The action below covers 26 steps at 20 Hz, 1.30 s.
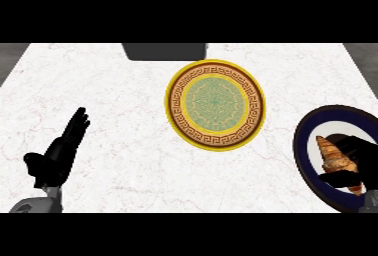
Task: Pick the croissant from the plate and place it in the plate
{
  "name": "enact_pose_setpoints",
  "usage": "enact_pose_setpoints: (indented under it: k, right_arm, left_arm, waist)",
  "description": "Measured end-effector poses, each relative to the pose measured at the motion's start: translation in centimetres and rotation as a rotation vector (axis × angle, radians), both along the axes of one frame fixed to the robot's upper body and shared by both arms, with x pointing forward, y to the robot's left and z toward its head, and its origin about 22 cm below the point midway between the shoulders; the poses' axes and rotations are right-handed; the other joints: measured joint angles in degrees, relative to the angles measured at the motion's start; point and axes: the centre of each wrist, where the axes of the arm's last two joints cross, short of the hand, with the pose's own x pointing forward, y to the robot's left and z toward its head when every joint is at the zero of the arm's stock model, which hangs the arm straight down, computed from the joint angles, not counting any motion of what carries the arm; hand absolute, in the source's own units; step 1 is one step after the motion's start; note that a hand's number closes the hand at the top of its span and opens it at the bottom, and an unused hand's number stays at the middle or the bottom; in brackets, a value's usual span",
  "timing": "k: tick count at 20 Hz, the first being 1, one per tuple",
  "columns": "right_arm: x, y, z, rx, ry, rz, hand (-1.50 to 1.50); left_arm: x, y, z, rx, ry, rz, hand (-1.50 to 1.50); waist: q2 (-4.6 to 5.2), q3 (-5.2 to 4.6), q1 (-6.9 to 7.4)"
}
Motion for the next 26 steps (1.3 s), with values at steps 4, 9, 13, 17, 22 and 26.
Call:
enact_pose_setpoints:
  k: [4,9,13,17,22,26]
  right_arm:
    - [-3.6,2.9,-0.7,0.059,-0.019,-0.053,1.5]
    - [-8.6,6.9,0.5,0.01,-0.067,-0.073,1.5]
    - [-11.1,9.9,3.7,-0.013,-0.14,-0.057,1.5]
    - [-13.4,12.1,7.3,-0.047,-0.214,-0.037,1.5]
    - [-13.9,14.2,10.3,-0.106,-0.325,-0.016,1.5]
    - [-13.5,15.8,12.6,-0.17,-0.434,-0.01,1.5]
  left_arm:
    - [-0.3,0.2,-0.2,0.001,0.005,0.015,0.0]
    - [-0.2,-0.1,0.1,-0.003,0.003,0.017,0.0]
    - [-0.3,-0.2,0.5,-0.001,0.001,0.013,0.0]
    - [-0.3,0.1,0.6,0.003,0.003,0.012,0.0]
    - [0.0,-0.2,0.3,0.002,0.003,-0.001,0.0]
    - [0.0,-0.1,0.3,0.0,-0.001,-0.009,0.0]
  waist:
    - [-0.33,-0.22,-1.11]
    - [0.25,0.74,-0.97]
    - [0.53,1.1,-0.5]
    - [0.66,1.25,-0.32]
    - [0.79,1.28,-0.02]
    - [0.84,1.27,0.37]
